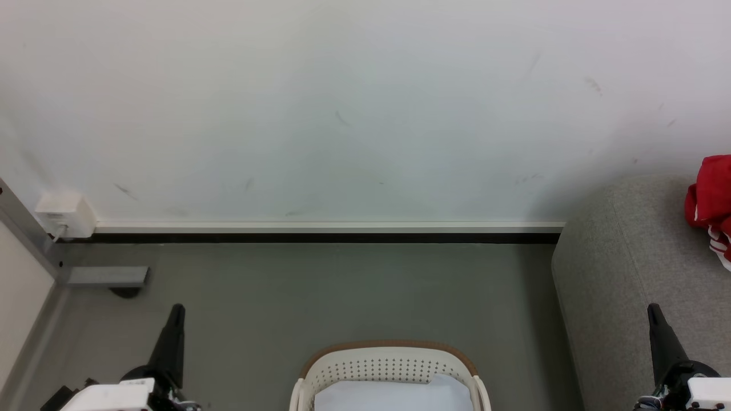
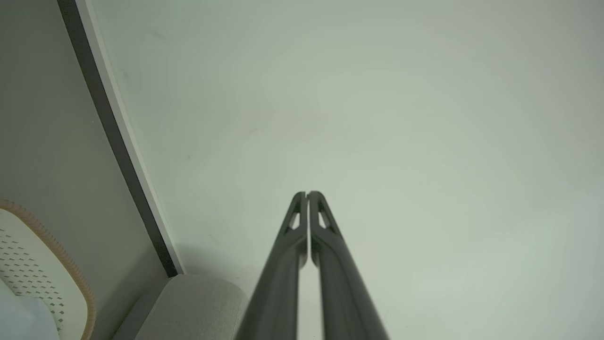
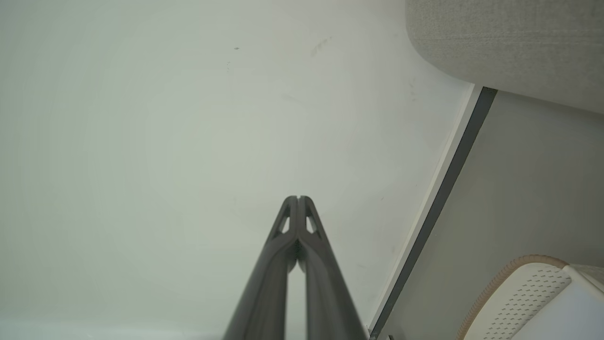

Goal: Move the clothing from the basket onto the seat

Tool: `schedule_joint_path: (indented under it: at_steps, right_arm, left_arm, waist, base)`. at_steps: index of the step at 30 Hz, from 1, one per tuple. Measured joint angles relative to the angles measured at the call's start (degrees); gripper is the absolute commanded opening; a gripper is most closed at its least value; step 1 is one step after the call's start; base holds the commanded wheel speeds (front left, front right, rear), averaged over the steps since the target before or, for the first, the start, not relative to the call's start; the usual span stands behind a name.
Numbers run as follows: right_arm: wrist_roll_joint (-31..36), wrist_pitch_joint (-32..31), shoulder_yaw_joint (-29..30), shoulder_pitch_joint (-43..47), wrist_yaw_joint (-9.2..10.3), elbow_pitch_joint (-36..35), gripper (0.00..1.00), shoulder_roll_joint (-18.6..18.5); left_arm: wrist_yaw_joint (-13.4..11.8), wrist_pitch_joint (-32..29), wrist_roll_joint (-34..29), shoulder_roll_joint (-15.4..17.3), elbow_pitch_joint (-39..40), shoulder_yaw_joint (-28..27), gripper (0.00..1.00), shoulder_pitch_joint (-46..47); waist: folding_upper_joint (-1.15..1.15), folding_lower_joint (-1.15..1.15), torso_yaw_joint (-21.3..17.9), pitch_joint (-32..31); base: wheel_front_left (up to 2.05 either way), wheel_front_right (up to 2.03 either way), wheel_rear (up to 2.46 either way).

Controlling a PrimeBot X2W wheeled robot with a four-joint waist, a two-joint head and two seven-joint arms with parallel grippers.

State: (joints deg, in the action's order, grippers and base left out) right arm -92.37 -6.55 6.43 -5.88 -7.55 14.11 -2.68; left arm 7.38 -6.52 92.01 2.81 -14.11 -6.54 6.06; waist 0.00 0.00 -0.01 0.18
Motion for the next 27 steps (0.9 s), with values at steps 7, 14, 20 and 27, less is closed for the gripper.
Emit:
schedule_joint_path:
  at_steps: [7,14,20,27]
  right_arm:
    - [0.0,-0.01,0.0,-0.01,0.0,0.0,0.0,0.0]
    - [0.0,0.0,0.0,-0.01,0.0,0.0,0.0,0.0]
    - [0.0,0.0,0.0,-0.01,0.0,0.0,0.0,0.0]
    - [0.0,0.0,0.0,-0.01,0.0,0.0,0.0,0.0]
  left_arm:
    - [0.0,0.0,0.0,0.0,0.0,0.0,0.0,0.0]
    - [0.0,0.0,0.0,0.0,0.0,0.0,0.0,0.01]
    - [0.0,0.0,0.0,0.0,0.0,0.0,0.0,0.01]
    - [0.0,0.0,0.0,0.0,0.0,0.0,0.0,0.01]
  waist:
    - [0.0,0.0,0.0,0.0]
    - [0.0,0.0,0.0,0.0]
    - [0.0,-0.01,0.0,0.0]
    - [0.0,-0.01,0.0,0.0]
  base:
    - [0.0,0.0,0.0]
    - [0.0,0.0,0.0]
    - [0.0,0.0,0.0]
    - [0.0,0.0,0.0]
